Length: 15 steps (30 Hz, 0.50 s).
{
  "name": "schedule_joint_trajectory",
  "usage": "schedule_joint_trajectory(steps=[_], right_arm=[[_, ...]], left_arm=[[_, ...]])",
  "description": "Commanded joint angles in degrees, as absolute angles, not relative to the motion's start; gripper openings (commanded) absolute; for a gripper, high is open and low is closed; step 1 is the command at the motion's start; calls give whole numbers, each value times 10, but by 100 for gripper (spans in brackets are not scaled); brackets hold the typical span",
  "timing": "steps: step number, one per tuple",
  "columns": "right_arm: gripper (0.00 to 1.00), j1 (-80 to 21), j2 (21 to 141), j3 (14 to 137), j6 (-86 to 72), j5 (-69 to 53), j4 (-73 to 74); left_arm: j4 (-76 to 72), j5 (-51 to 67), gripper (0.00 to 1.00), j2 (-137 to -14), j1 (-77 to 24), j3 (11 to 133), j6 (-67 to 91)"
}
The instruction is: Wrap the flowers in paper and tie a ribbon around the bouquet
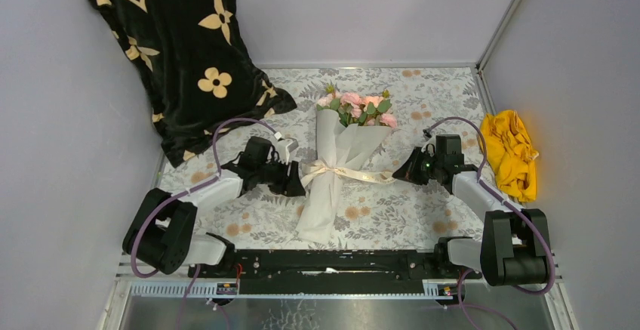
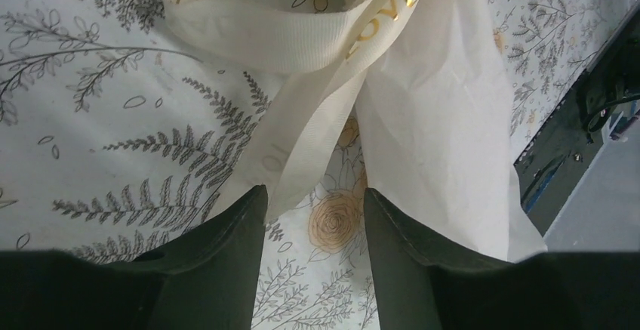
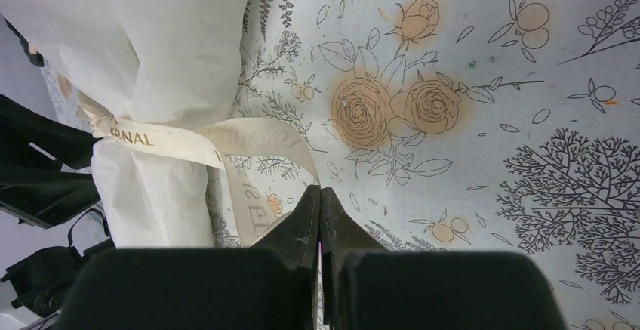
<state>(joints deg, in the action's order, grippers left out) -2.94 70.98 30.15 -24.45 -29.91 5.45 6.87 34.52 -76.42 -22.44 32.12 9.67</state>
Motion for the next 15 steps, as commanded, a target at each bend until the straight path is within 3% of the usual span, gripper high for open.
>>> schedule_joint_trajectory(steps=[1,5,8,12,15], right_arm=[[0,-34,709,323,-231,-316,47],[0,-34,711,324,-229,-315,49],[0,-34,711,321,-229,-315,46],[0,-34,716,320,-230,-319,41],[0,-34,721,323,-231,-326,38]], left_arm=[[2,347,53,-773,-247,321,146],[-18,345,37,-771,-258,318,149],[-1,340,19,-762,-258,325,138],[67,318,0,-742,-258,336,105],[129,273,0,-721,-253,351,130]])
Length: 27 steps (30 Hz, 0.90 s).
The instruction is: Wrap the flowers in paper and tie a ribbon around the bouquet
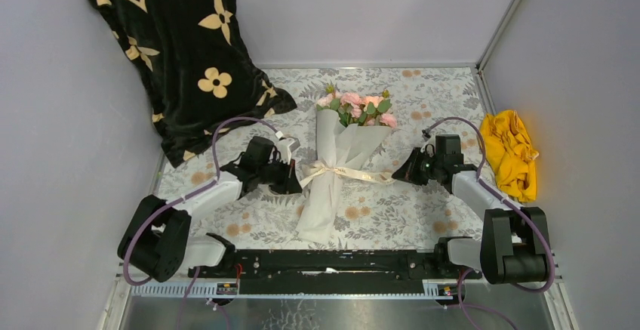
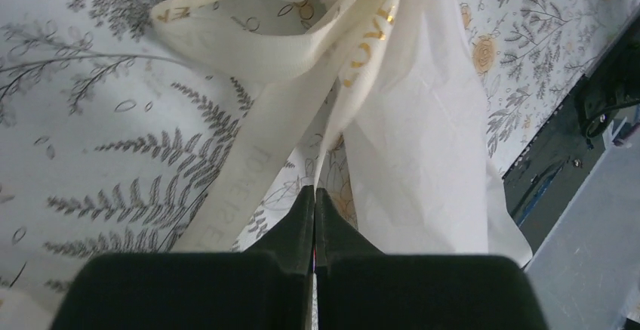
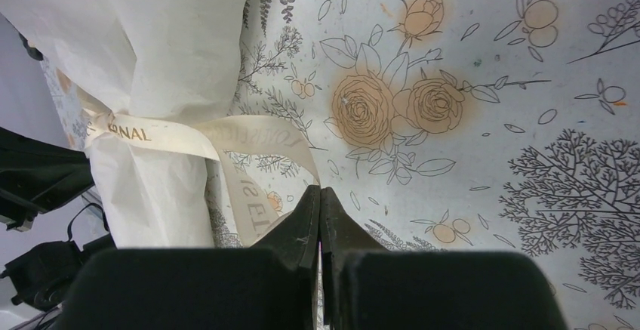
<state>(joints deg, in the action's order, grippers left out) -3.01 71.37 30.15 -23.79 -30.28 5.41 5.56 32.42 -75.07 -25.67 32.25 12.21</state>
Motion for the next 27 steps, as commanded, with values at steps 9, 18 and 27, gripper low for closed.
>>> schedule_joint_trajectory(steps=[9,18,27], right_arm=[[54,-46,737,372,-199,-360,69],[60,-99,769,380,-222,-343,47],[61,-229,789,422,-241,-292,-14]], left_arm=[[303,226,0,-668,-310,483,81],[656,224,0,-733,-313,619,-364],[669,156,0,-630,-316,530,-599]])
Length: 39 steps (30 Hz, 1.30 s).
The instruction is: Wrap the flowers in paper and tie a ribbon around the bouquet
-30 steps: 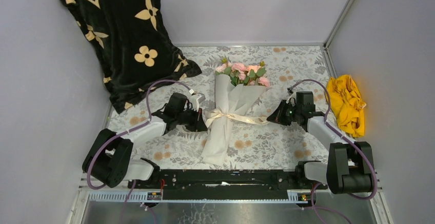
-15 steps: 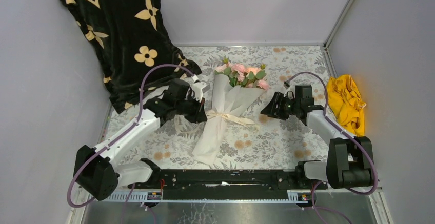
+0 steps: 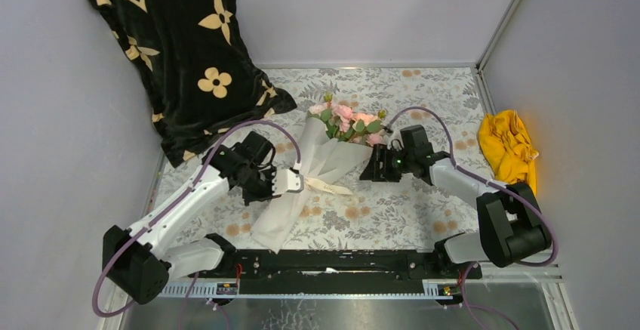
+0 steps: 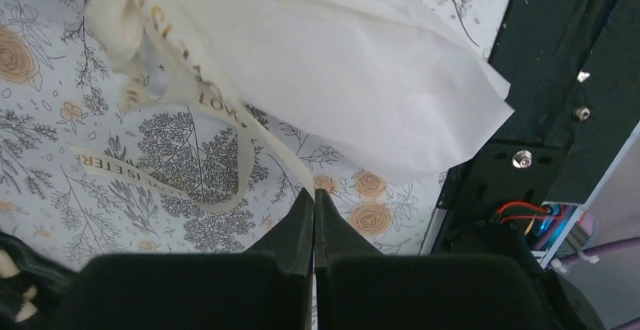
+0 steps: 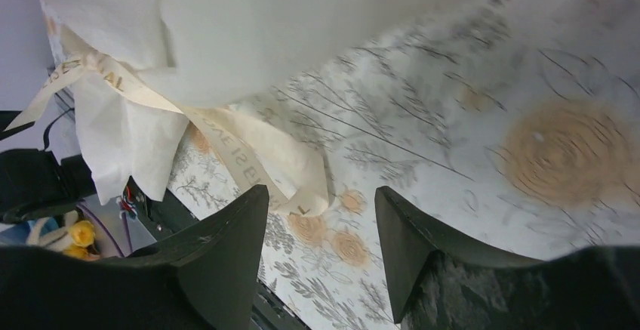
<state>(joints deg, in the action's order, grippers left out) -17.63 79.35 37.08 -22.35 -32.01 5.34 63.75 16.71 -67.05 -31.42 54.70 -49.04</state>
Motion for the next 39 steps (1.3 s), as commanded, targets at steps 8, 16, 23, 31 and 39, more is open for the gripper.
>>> schedule_joint_trajectory(steps=[8,16,23,31,39], right_arm=[[61,-402,881,503,-261,-176,-145],[58,-426,968,557,-296,-109,-133],[61,-391,910,570,-263,-7,-26],[67,-300,760,553,-222,43,119],[71,-296,872,578,-236,-106,118]], left_arm=[[672,141,0,-624,-316,489,-601],[384,96,0,-708,-327,386,-551],[278,158,0,-806,-496,456,-464],[192,177,0,-903,-544,597,-367],[242,174,0,-845,-550,528,-330]])
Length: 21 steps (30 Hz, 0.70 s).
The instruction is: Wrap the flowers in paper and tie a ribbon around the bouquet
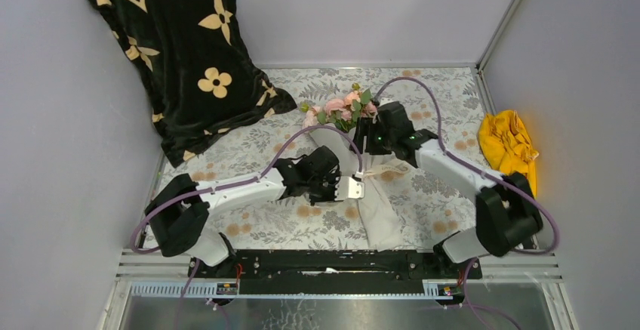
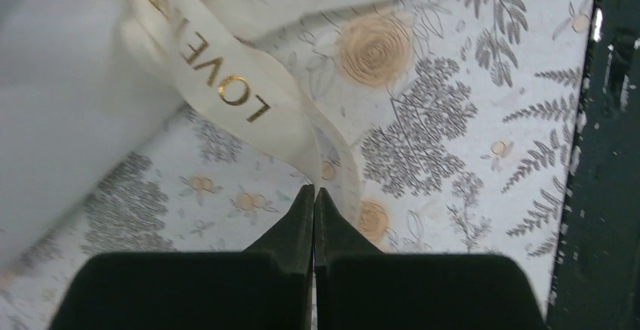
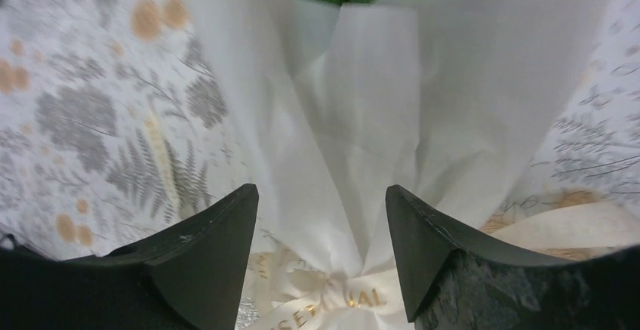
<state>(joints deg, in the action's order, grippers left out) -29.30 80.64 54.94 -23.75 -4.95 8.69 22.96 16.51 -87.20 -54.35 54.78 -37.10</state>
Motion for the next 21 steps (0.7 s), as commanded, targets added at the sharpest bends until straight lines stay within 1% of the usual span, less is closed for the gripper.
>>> schedule_joint_trajectory(steps=[1,3,4,8,11,16,21], right_arm=[[72,-296,881,579,-237,-99,111],[71,-296,893,575,-242,-77,95],[69,-296,903,575,-246,-68,89],[56,-296,930,563,-270,-29,38],[51,-296,958,572,-278,9,10],[48,-296,998,602,-288,37,-23],[48,-296,1009,608,-300,34,-37]], left_arm=[[245,174,0,-842,-551,527,-324],[255,171,0,-836,-557,531,-317],[267,172,0,-835,-564,535,-317],[328,179,0,-818,-613,531,-373],[367,206,0,-821,-616,536,-419],[444,256,0,-829,-618,564,-486],[455,302,0,-832,-625,549,-491]])
